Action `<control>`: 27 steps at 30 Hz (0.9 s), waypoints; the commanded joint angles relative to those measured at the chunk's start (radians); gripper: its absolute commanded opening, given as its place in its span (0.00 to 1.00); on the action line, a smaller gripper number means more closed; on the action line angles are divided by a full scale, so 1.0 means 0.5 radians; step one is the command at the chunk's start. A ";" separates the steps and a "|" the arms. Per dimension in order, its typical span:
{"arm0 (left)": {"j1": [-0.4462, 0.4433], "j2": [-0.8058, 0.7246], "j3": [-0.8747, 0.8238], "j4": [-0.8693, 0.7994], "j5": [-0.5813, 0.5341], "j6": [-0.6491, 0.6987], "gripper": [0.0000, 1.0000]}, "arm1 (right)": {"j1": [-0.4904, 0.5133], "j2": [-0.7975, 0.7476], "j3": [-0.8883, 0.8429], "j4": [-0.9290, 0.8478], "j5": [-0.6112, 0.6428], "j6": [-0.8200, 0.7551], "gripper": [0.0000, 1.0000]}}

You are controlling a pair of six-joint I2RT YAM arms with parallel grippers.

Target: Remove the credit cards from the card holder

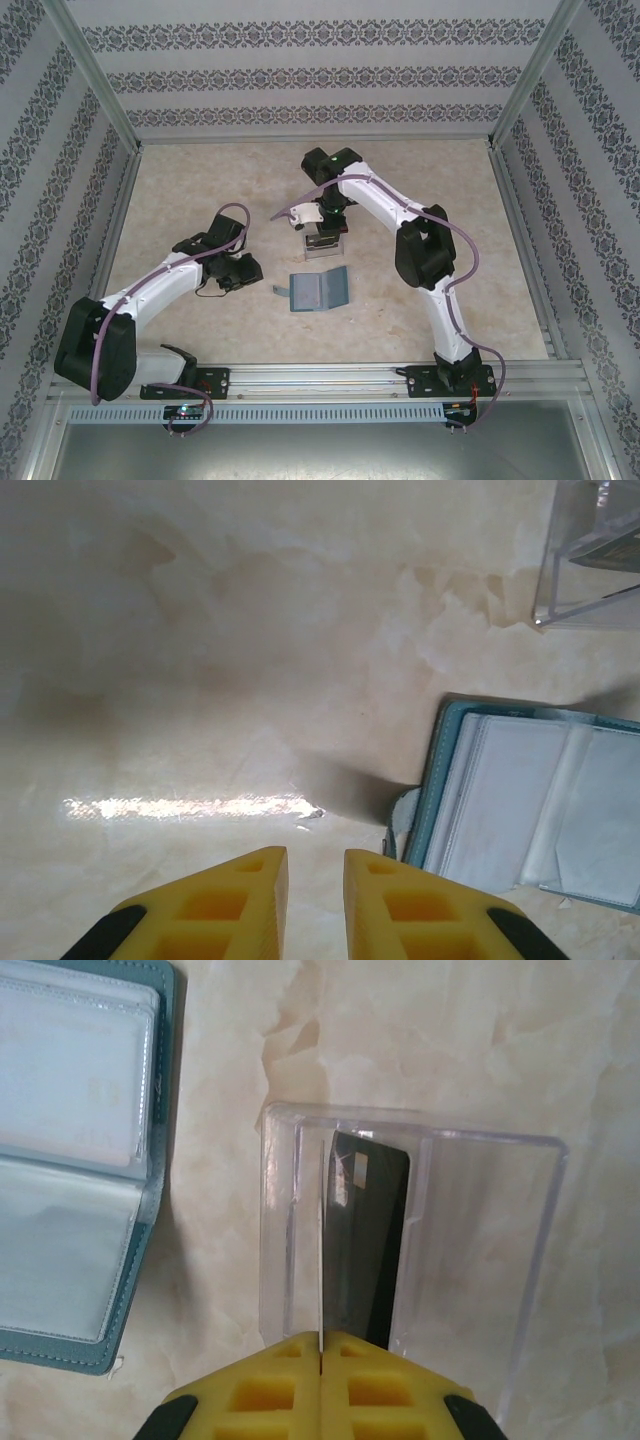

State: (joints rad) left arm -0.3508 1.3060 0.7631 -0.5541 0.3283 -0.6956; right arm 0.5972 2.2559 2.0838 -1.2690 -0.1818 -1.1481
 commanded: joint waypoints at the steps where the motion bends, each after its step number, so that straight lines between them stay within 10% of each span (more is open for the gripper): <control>1: 0.032 -0.002 -0.020 0.014 -0.001 0.027 0.21 | -0.019 0.043 0.047 -0.119 -0.001 0.022 0.00; 23: 0.059 0.115 -0.007 0.061 0.067 0.065 0.21 | -0.018 0.235 0.200 -0.279 -0.122 0.626 0.00; 27: 0.057 0.132 0.010 0.060 0.074 0.073 0.21 | -0.019 0.229 0.207 -0.269 -0.100 0.668 0.18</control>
State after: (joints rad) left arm -0.3317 1.3609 0.7631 -0.5377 0.3523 -0.6838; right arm 0.5972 2.3535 2.1612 -1.3727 -0.2108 -0.8555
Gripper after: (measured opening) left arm 0.210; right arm 0.151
